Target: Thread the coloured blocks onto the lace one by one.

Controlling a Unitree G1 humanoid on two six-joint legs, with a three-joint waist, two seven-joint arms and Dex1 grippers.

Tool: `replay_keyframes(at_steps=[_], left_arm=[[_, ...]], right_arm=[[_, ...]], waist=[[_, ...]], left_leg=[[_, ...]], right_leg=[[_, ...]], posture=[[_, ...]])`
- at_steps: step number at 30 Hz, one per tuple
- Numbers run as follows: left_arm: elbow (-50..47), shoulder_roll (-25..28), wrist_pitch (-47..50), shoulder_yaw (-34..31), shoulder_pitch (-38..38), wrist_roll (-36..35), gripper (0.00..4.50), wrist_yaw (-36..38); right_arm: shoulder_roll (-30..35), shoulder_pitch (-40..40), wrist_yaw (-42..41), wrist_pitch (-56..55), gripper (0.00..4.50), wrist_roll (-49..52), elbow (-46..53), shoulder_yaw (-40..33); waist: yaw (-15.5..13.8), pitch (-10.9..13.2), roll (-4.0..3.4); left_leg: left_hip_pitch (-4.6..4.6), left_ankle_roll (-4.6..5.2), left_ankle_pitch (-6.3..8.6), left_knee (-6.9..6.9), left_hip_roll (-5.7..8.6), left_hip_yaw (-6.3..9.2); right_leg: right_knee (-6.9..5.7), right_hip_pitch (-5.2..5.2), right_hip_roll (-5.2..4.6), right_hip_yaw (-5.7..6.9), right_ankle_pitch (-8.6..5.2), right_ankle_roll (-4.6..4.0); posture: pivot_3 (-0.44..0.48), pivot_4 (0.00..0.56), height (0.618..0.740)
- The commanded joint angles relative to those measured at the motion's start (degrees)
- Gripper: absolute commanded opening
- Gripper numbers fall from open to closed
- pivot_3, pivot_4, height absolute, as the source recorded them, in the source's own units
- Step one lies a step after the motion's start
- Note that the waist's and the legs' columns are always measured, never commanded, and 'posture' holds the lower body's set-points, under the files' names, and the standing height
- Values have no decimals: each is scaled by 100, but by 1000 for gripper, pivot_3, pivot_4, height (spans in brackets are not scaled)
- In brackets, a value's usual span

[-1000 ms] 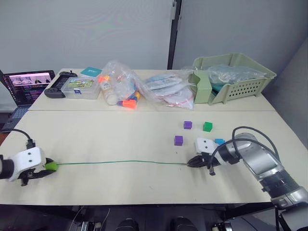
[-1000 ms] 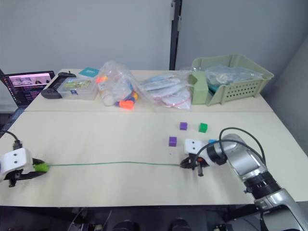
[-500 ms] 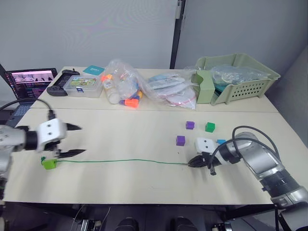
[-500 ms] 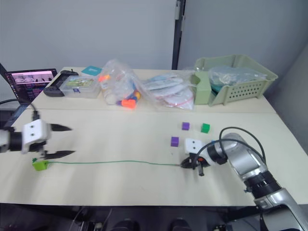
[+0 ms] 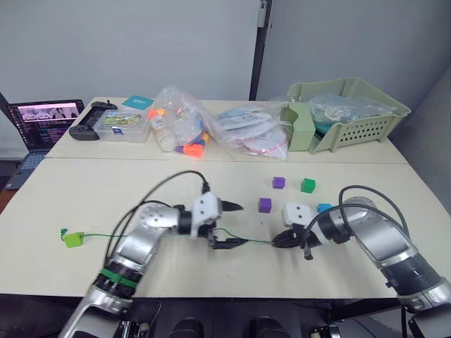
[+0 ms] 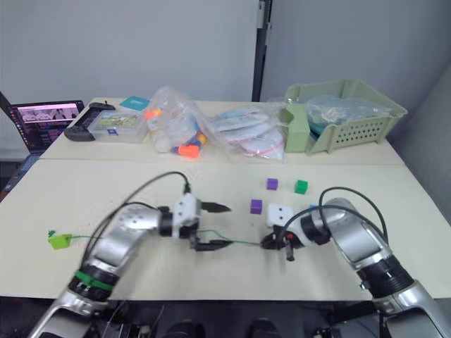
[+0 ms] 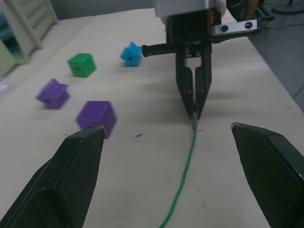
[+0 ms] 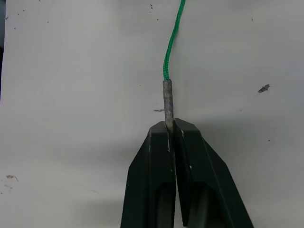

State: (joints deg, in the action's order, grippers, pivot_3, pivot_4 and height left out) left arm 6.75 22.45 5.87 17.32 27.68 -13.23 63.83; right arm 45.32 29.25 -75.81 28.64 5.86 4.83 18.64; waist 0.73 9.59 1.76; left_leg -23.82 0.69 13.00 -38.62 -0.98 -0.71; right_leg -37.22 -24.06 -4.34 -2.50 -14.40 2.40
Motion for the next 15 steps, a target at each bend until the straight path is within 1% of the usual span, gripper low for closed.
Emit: replay_keyframes(at_steps=[1,3,6,12,15], left_arm=[[504,-97,-425,247,131,372,4470,64],[727,-249,-533,284,210,426,4470,33],[918,-341,-709,390,270,586,4470,92],[1073,-611,-821,439,331,624,4470,145],[1139,-738,-820,446,392,644,3624,164]], right_arm=[[15,-20,141,266,0,168,347,-185],[10,-48,201,391,0,201,465,-196],[49,-82,253,487,0,233,554,-192],[115,-76,328,541,0,286,608,-144],[129,-60,347,561,0,301,611,-128]], waist=[[-2,0,0],[-7,0,0],[-12,0,0],[-35,0,0],[-39,0,0]], left_leg=[[0,0,0,-2,0,1],[0,0,0,-3,2,2],[-4,0,0,-10,3,4],[-4,0,0,-15,6,7],[-5,0,0,-16,6,7]], right_leg=[[0,1,0,0,0,0],[0,2,0,1,0,1],[1,2,-3,1,3,5],[2,7,-5,1,5,8],[2,7,-4,1,5,9]], posture=[[0,150,740],[0,150,740],[0,150,740],[0,150,740],[0,150,740]])
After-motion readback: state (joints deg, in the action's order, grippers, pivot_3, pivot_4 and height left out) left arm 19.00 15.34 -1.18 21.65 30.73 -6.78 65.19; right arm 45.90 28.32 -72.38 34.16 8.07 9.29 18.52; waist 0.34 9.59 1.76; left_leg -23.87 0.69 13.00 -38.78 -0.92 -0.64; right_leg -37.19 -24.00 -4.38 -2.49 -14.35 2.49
